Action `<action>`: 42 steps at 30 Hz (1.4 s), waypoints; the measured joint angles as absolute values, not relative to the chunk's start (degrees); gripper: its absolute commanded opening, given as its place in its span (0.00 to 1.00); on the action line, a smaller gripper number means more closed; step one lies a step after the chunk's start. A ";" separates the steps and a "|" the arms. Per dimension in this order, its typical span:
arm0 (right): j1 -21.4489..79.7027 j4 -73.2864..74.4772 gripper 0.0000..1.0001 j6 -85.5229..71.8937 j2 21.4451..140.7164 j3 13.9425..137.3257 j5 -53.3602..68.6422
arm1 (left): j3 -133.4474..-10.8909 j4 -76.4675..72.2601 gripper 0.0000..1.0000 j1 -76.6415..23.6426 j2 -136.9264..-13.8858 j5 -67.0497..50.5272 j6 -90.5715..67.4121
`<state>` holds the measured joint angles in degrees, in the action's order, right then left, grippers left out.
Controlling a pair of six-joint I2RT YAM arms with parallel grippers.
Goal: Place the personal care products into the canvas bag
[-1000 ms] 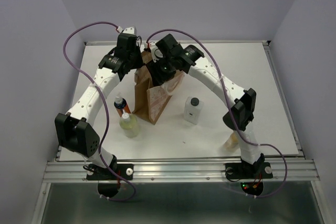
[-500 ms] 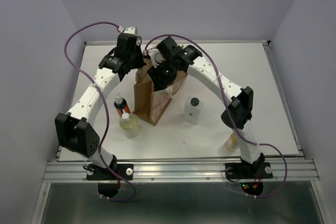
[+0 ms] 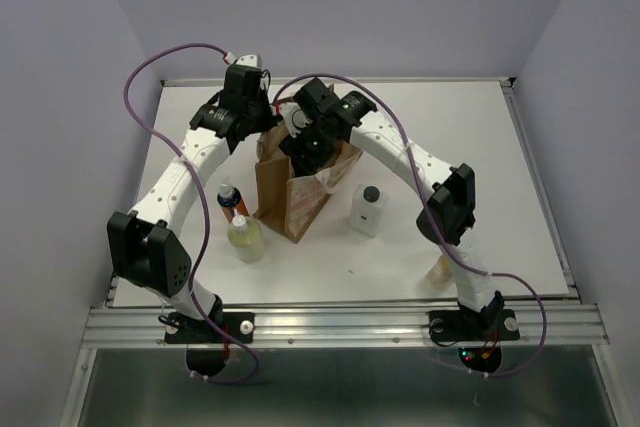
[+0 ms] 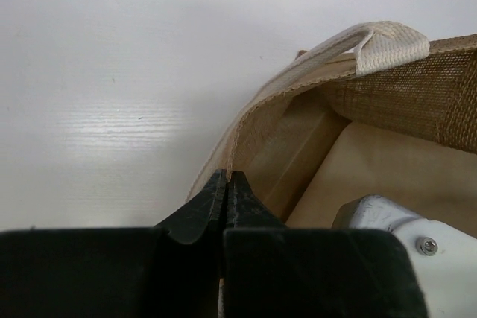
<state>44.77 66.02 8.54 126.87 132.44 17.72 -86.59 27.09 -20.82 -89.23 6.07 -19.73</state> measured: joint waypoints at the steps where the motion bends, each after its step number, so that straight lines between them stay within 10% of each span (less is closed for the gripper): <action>1: 44.88 66.00 0.01 8.45 126.87 132.35 17.32 | -86.59 27.20 0.00 -20.82 -89.23 6.13 -19.70; 6: 45.52 65.52 0.04 7.66 126.91 131.50 14.63 | -86.11 27.70 0.00 -20.73 -89.27 6.74 -19.40; 12: 45.93 65.49 0.47 6.35 127.20 131.44 12.69 | -85.95 27.68 0.00 -20.53 -89.60 6.96 -19.35; 19: 46.19 65.32 0.70 5.54 127.20 131.44 11.70 | -85.84 27.49 0.00 -20.49 -89.60 6.96 -19.40; 33: 46.59 65.17 0.99 4.58 126.78 131.44 9.54 | -85.73 27.00 0.00 -20.43 -89.60 6.74 -19.42; 42: 47.37 64.38 1.00 1.74 124.31 131.48 4.21 | -85.73 25.89 0.00 -20.62 -89.47 5.30 -20.18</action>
<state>47.37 64.38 1.74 124.31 131.48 4.21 -85.73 25.89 -20.62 -89.47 5.30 -20.18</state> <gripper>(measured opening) 0.996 0.091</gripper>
